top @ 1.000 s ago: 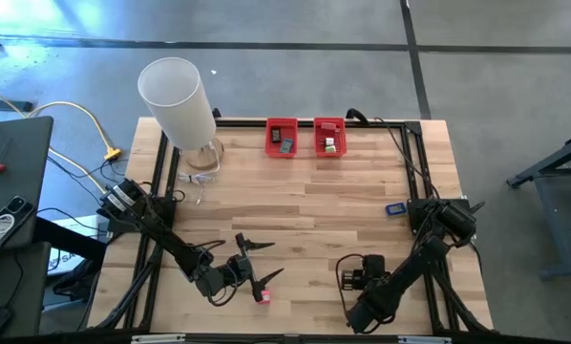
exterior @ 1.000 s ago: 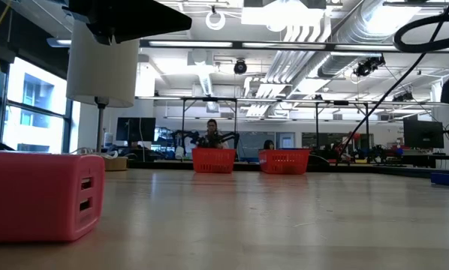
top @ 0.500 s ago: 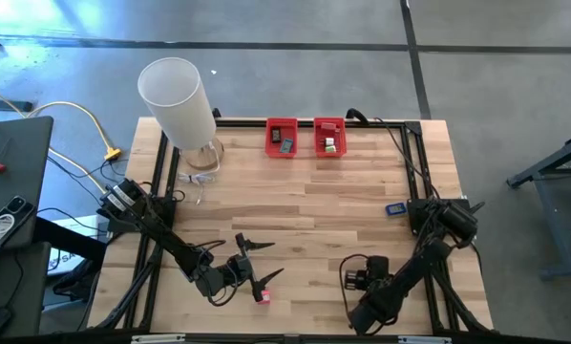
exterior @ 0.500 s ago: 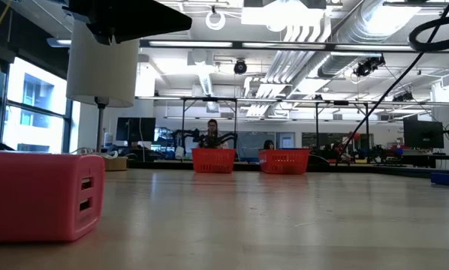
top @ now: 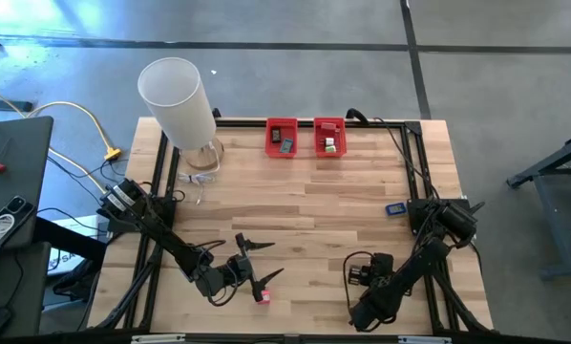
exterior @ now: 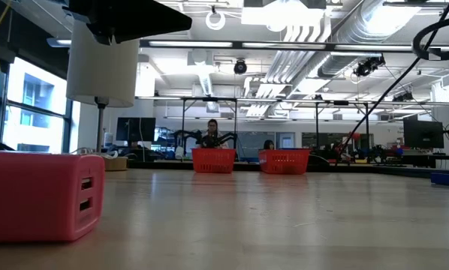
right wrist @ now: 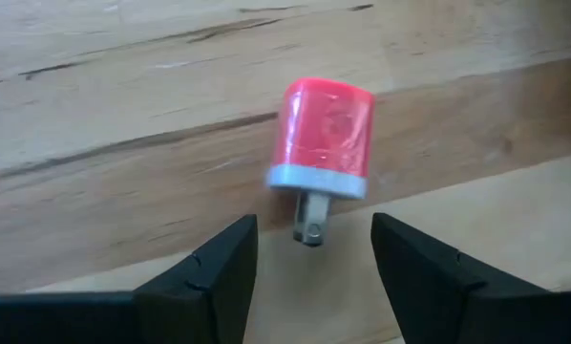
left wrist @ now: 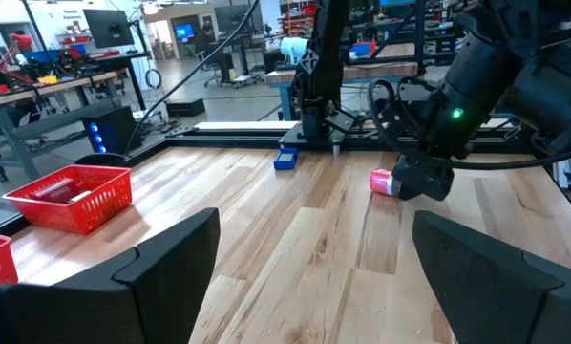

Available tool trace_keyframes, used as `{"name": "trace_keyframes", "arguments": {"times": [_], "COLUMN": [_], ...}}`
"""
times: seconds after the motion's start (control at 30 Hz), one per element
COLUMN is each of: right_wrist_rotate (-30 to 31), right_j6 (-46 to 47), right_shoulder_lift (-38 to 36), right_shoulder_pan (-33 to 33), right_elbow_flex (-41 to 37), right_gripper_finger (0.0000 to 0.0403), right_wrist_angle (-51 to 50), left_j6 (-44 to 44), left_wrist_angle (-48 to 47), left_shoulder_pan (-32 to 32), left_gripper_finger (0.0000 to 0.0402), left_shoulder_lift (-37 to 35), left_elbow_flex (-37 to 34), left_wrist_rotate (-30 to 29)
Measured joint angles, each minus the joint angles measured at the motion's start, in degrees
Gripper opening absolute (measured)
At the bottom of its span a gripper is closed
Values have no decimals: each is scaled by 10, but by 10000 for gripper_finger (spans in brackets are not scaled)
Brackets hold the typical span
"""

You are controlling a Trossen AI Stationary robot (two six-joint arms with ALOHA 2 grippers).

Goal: Pick & Place Office items
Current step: Put the pink white charger adapter into the right red bin

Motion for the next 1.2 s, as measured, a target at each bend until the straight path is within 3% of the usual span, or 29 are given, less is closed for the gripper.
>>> {"name": "trace_keyframes", "arguments": {"times": [1.2], "right_wrist_rotate": [41], "right_j6": [-5], "right_shoulder_lift": [-3], "right_shoulder_pan": [-16], "right_elbow_flex": [-47], "right_gripper_finger": [195], "right_wrist_angle": [7], "left_j6": [-1], "left_wrist_angle": [0], "left_shoulder_pan": [2], "left_gripper_finger": [340], "left_shoulder_lift": [0], "left_elbow_flex": [0], "left_wrist_rotate": [0]}}
